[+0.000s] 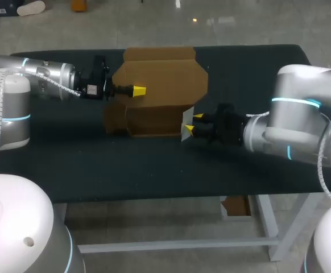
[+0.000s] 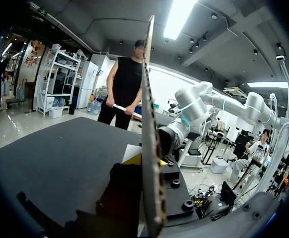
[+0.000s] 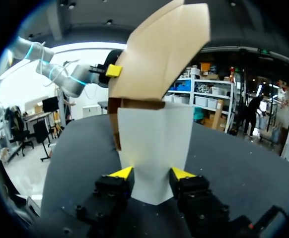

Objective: Assemble the packaging by folding the flat box into shape, placing the metal phone stand inside, and closing the box properly

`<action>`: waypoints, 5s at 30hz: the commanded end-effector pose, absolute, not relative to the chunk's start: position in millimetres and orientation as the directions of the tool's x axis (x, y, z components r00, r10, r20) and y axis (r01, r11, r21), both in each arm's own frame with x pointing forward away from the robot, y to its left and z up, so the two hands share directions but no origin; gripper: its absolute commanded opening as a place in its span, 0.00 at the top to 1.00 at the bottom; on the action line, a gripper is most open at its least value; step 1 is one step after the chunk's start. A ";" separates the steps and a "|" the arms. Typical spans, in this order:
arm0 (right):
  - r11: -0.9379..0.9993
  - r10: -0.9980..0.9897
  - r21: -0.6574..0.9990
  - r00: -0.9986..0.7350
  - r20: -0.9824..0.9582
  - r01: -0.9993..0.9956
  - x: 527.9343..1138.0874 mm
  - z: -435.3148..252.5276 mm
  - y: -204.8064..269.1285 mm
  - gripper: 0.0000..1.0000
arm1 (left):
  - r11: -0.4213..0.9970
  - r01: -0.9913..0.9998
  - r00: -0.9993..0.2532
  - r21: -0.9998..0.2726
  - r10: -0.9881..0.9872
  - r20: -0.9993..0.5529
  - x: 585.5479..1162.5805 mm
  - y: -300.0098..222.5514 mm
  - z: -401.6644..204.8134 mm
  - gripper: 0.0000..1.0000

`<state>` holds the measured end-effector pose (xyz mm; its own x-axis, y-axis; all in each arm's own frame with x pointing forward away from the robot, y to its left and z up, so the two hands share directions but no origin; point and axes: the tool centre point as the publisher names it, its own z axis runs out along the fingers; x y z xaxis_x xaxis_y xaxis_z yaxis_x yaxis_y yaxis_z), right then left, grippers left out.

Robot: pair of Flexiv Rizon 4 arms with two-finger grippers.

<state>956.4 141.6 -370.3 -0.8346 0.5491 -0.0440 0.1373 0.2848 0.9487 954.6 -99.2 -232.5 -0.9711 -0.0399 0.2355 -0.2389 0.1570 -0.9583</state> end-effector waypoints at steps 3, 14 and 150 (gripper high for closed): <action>0.248 0.651 0.959 -0.756 -0.061 0.136 955.7 -375.0 148.4 0.51 | 0.157 -0.239 -0.971 -0.958 -0.037 0.236 954.5 -100.4 -235.8 1.00; 0.183 0.780 0.967 -0.625 -0.034 0.176 961.2 -376.2 146.3 0.51 | 0.157 -0.239 -0.971 -0.958 -0.037 0.236 954.5 -100.4 -235.8 1.00; 0.089 0.995 0.903 0.005 -0.100 0.421 975.7 -360.2 124.3 1.00 | 0.256 -0.142 -0.990 -0.956 -0.039 0.136 946.5 -122.2 -222.8 0.00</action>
